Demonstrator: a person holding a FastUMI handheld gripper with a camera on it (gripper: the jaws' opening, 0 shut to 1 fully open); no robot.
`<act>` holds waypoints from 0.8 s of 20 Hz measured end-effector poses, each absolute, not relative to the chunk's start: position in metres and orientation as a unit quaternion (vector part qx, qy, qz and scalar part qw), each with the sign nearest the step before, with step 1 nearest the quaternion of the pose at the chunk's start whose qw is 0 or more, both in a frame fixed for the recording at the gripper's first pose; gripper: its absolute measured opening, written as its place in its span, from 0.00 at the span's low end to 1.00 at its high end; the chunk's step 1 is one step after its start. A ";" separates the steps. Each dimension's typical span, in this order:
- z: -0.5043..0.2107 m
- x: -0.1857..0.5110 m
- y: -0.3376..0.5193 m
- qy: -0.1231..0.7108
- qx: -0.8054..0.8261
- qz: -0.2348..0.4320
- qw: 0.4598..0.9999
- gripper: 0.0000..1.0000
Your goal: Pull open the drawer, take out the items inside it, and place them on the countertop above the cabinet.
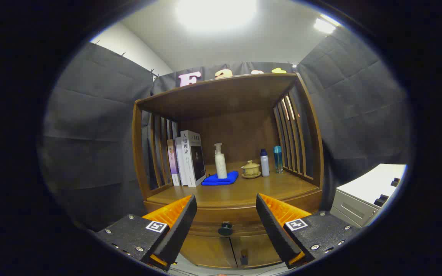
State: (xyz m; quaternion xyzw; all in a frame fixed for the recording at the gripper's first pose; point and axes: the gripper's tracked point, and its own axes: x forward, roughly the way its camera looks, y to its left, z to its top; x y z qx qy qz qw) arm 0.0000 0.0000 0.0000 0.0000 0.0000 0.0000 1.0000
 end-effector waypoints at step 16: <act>-0.002 -0.003 0.005 -0.002 -0.050 -0.003 0.999 0.96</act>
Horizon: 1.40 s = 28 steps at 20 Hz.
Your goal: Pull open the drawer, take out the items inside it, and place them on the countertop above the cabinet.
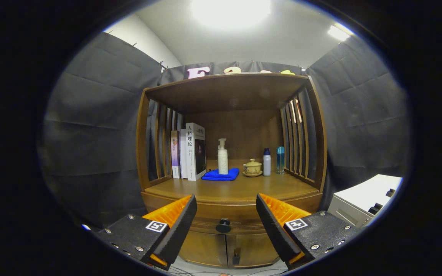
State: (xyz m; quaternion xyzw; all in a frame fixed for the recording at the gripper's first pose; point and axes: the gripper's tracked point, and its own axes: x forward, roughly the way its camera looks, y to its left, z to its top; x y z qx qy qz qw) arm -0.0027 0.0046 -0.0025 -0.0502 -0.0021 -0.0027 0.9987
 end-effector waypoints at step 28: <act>-0.128 0.045 0.011 0.111 -0.112 -0.018 0.987 0.95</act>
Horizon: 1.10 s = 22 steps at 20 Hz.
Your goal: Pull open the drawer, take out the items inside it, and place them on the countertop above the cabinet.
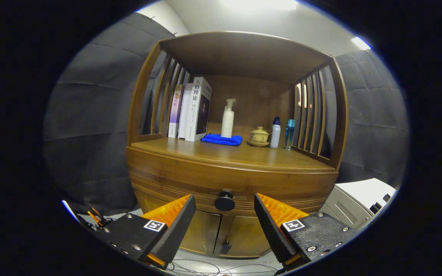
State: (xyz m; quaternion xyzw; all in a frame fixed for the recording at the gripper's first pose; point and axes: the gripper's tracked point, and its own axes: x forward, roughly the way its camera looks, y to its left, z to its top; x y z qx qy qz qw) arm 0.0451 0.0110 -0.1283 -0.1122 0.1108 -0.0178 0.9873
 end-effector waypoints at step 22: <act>-0.190 0.112 -0.010 0.154 0.001 -0.052 0.987 0.49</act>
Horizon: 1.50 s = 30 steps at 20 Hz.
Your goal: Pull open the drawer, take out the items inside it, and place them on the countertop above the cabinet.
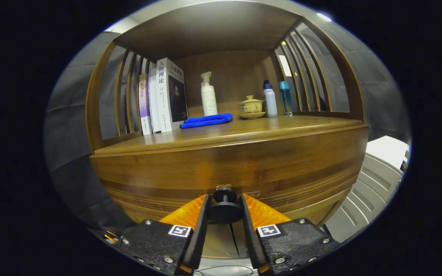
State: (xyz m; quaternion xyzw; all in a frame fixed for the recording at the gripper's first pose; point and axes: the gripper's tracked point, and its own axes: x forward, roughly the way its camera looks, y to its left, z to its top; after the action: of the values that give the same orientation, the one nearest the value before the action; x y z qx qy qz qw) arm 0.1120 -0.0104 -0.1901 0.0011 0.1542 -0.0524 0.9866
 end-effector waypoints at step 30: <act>-0.185 0.042 -0.003 0.146 -0.016 -0.066 0.987 0.30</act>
State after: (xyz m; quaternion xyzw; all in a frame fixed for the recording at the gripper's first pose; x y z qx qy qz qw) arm 0.0425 -0.0032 -0.1849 -0.0156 0.1460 -0.0663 0.9869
